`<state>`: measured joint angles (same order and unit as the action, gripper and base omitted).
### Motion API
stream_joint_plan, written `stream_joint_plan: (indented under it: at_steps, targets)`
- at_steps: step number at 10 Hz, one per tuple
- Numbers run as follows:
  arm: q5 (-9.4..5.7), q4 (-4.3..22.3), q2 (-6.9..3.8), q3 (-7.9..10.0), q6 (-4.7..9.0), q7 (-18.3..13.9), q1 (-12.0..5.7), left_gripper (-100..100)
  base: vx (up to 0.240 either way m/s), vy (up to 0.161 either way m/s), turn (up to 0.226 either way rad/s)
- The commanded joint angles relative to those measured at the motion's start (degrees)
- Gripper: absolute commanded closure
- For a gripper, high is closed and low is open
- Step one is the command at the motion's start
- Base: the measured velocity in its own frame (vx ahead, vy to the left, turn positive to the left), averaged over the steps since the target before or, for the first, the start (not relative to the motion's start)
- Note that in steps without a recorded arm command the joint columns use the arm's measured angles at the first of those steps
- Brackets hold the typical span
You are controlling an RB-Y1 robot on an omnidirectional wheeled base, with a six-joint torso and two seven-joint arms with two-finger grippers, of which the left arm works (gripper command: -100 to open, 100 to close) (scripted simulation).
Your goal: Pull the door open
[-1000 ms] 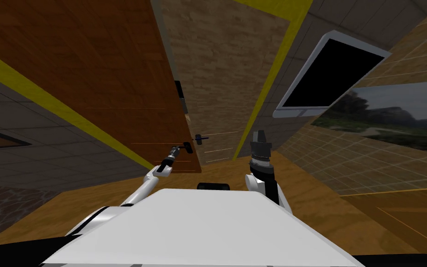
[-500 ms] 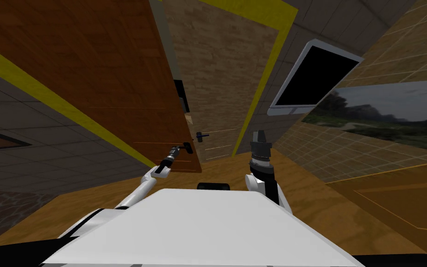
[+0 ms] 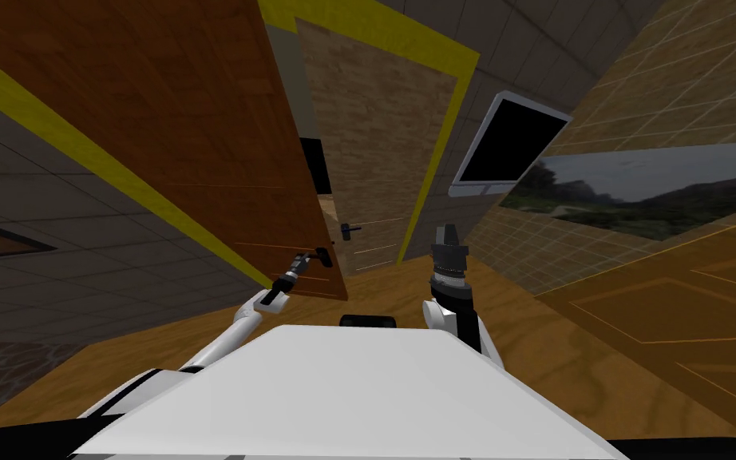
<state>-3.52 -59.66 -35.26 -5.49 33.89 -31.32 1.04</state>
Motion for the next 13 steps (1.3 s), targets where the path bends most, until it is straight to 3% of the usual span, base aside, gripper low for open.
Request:
stream_joint_plan:
  at_steps: [1, 2, 3, 4, 9, 11, 12, 13]
  targets:
    - [0.39, -1.0, -0.50, -1.59, 1.63, -1.2, 0.94, 100, -0.202, 0.088, -0.079]
    - [0.13, -0.4, -0.63, -0.59, 0.82, -0.7, 0.49, 100, -0.098, 0.051, -0.007]
    - [0.33, -0.4, -1.64, -1.39, 2.70, -1.8, 1.57, 100, -0.138, 0.062, -0.139]
    - [0.37, -0.4, -1.93, -1.59, 3.23, -2.0, 1.84, 100, -0.183, 0.095, -0.117]
    - [0.83, -0.7, -4.86, -3.61, 8.60, -4.8, 4.56, 100, -0.167, 0.093, -0.110]
    - [0.97, -0.8, -5.73, -4.21, 10.20, -5.7, 5.37, 100, -0.183, 0.069, -0.093]
    - [0.71, -1.0, -5.77, -3.39, 8.98, -5.2, 5.01, 100, -0.074, 0.038, 0.001]
    - [0.77, -0.4, -6.54, -3.77, 10.87, -5.8, 5.91, 100, -0.142, 0.080, -0.163]
